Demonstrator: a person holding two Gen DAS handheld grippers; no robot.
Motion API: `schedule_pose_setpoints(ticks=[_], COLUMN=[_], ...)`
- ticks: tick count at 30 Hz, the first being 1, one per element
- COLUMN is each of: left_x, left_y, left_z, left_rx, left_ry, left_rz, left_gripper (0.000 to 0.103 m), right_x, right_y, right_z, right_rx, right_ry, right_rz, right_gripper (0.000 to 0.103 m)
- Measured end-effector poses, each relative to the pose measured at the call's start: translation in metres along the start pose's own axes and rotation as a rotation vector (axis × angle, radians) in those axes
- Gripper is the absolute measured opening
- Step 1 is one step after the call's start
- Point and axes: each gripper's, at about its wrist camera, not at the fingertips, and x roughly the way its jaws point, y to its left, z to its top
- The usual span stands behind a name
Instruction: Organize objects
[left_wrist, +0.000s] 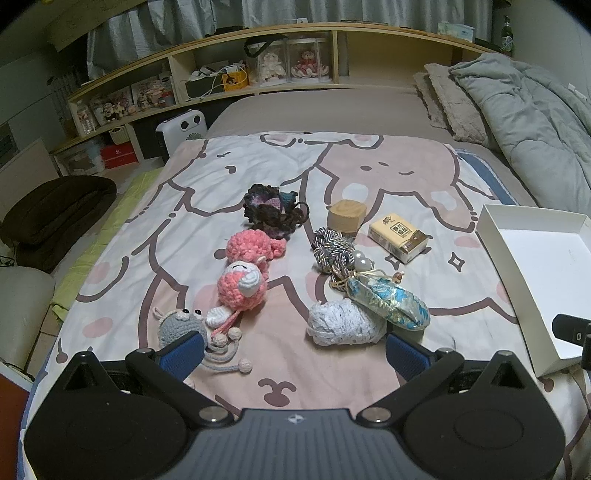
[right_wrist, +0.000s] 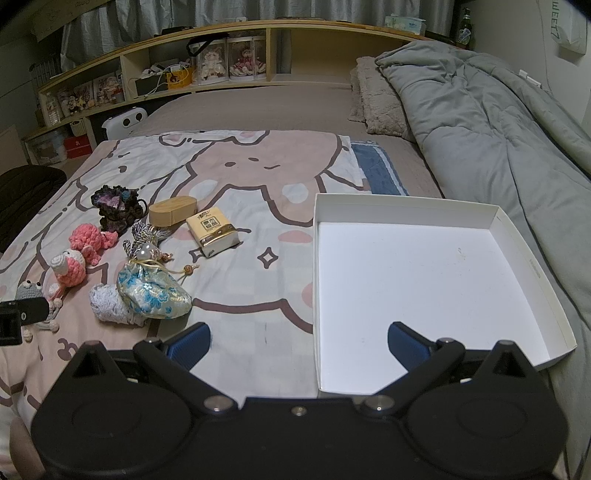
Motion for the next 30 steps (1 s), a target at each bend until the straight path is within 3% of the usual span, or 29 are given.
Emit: schedule_pose_setpoints(ticks=[30], left_x=[0.0001], left_y=[-0.0006], left_z=[-0.0023], left_rx=[0.001], left_ry=[0.002], left_rz=[0.0], left_gripper=[0.103], right_x=[0.0014], right_y=[0.0005], right_z=[-0.001], right_rx=[0.002], right_ry=[0.001], right_rz=[0.0], right_gripper=[0.103])
